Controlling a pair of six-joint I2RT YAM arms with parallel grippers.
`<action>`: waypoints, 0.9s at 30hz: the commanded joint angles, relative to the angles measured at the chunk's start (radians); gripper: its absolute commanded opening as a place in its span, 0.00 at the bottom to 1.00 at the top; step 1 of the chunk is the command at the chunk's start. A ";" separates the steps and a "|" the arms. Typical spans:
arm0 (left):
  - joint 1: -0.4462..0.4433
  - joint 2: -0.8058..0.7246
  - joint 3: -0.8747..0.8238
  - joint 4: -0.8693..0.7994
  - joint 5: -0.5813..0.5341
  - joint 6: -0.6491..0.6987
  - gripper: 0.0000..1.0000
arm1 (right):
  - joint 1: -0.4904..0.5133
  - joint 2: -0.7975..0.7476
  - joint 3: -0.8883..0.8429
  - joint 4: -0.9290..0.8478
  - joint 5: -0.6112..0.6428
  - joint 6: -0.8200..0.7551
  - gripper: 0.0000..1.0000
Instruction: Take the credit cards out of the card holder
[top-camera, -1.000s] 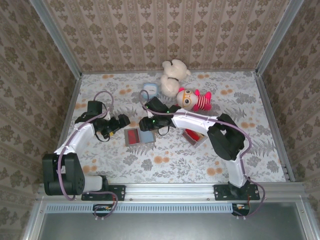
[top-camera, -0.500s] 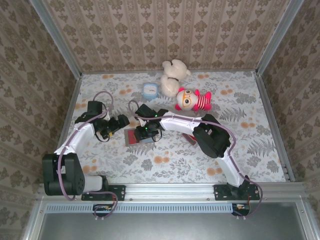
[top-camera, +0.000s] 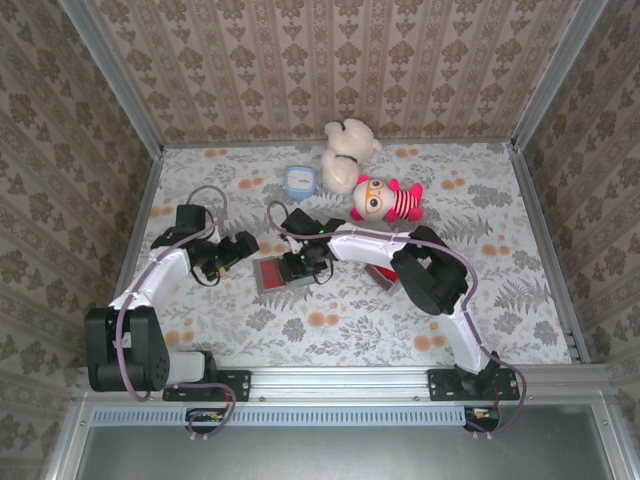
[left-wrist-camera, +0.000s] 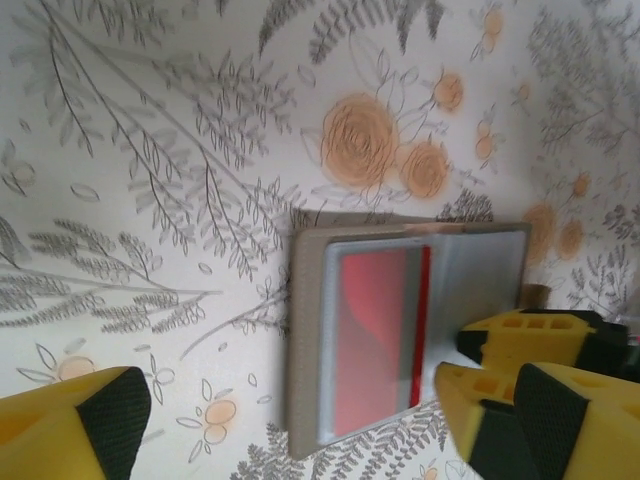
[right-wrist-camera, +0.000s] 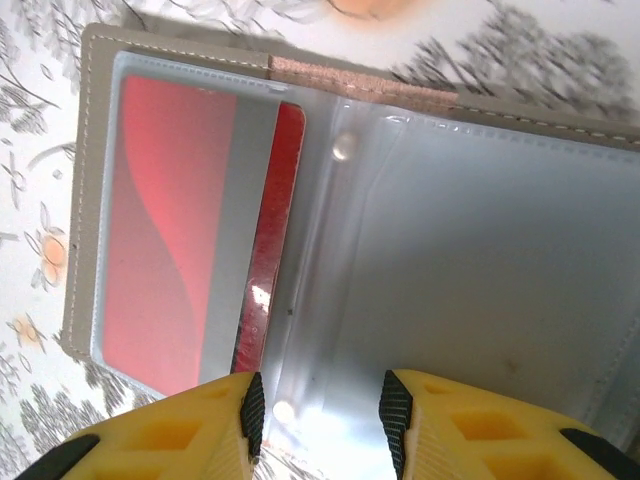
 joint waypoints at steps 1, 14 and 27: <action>-0.020 -0.007 -0.051 0.031 0.050 -0.050 0.93 | -0.043 -0.045 -0.117 -0.056 0.063 -0.003 0.41; -0.152 0.153 -0.070 0.233 0.160 -0.155 0.47 | -0.085 -0.171 -0.141 0.094 -0.038 0.055 0.41; -0.206 0.240 -0.064 0.339 0.197 -0.223 0.19 | -0.136 -0.083 -0.157 0.186 -0.179 0.114 0.26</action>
